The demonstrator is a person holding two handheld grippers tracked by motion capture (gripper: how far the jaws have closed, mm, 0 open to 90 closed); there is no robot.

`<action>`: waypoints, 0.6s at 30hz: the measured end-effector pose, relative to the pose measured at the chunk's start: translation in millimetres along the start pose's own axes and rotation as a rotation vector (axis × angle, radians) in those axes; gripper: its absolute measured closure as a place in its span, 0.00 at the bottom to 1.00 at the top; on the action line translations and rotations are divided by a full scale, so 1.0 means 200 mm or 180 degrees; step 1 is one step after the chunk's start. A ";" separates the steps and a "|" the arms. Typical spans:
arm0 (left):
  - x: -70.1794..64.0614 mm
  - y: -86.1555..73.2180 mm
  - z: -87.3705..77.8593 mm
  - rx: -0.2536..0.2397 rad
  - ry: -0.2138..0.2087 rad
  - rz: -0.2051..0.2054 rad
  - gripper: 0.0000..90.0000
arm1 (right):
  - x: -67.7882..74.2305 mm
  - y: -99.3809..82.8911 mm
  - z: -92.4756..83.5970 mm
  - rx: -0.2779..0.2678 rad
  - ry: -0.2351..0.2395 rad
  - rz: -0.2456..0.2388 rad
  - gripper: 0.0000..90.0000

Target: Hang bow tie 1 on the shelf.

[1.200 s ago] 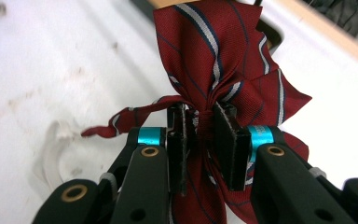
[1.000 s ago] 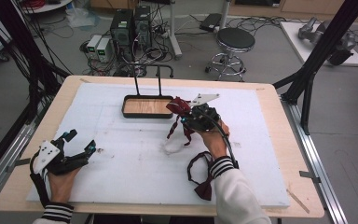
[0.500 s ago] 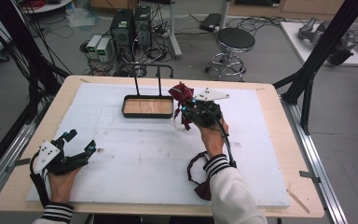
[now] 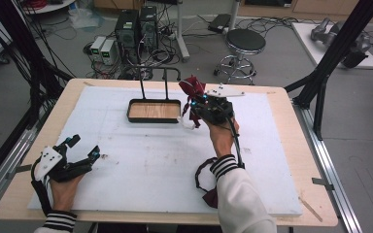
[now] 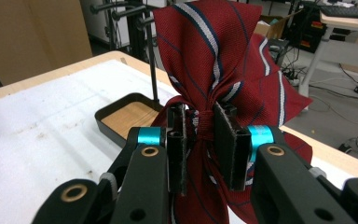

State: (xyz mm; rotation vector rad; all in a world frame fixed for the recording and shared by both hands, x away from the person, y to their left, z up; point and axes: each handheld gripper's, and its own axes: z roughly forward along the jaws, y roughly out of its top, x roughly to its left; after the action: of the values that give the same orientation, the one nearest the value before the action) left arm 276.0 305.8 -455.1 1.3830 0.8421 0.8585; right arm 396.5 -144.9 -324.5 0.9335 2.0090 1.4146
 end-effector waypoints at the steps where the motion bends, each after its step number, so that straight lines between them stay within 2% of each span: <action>1: 0.00 0.00 0.00 0.0002 0.0001 0.0002 0.18 | 0.00 0.01 0.00 -0.0019 -0.0014 -0.0006 0.84; 9: 0.00 0.00 0.00 0.0003 -0.0002 -0.0004 0.18 | 0.00 0.07 0.04 -0.0028 -0.0024 0.0018 0.84; 18: 0.00 0.00 0.00 0.0002 -0.0002 -0.0006 0.18 | 0.00 0.14 0.11 -0.0026 -0.0083 -0.0036 0.84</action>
State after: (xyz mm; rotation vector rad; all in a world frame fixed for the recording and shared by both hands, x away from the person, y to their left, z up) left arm 275.9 306.2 -455.1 1.3827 0.8430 0.8564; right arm 418.9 -126.2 -305.8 0.9309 1.9850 1.3966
